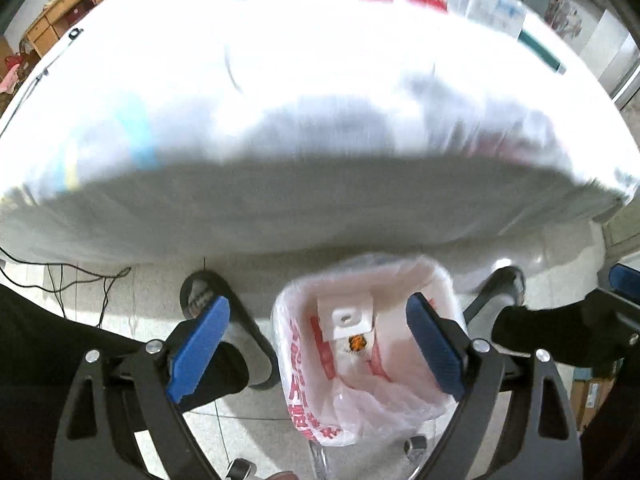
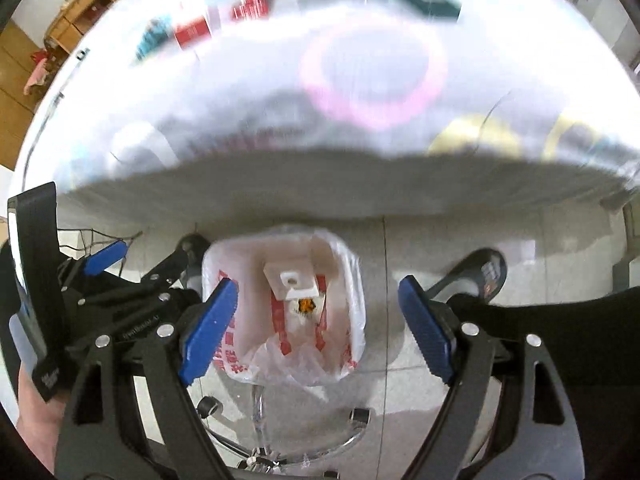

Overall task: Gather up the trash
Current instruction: 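Move both open tools back over the bed toward the remaining items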

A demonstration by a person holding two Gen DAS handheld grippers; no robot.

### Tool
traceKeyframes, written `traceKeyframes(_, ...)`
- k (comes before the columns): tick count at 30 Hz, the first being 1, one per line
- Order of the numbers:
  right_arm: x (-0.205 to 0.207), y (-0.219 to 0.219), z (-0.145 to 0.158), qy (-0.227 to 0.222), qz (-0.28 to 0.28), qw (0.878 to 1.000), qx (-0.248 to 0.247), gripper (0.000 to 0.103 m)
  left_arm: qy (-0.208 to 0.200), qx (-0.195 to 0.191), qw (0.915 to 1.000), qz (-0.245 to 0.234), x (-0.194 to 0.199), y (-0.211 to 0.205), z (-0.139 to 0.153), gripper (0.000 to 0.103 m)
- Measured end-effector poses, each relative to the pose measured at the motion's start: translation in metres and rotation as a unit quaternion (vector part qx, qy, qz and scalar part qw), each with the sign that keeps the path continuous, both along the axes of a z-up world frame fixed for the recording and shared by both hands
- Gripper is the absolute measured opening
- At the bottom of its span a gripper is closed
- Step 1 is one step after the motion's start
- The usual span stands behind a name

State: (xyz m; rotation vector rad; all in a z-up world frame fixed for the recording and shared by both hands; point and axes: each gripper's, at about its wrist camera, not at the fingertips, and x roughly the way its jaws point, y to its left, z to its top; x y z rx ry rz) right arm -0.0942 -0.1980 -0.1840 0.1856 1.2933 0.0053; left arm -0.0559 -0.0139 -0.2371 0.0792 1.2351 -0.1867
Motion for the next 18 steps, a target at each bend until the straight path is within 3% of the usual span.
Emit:
traceKeyframes(10, 0.009, -0.029, 0.089, -0.089, -0.003, 0.996, -0.02, 0.081, -0.089, -0.029, 0.9956, 0.007, 0.022, 0.021, 0.089, 0.093)
traceKeyframes(18, 0.037, -0.054, 0.13, -0.131, -0.011, 0.99, -0.047, 0.082, -0.145, -0.023, 0.9891, -0.006, 0.061, 0.028, 0.142, 0.093)
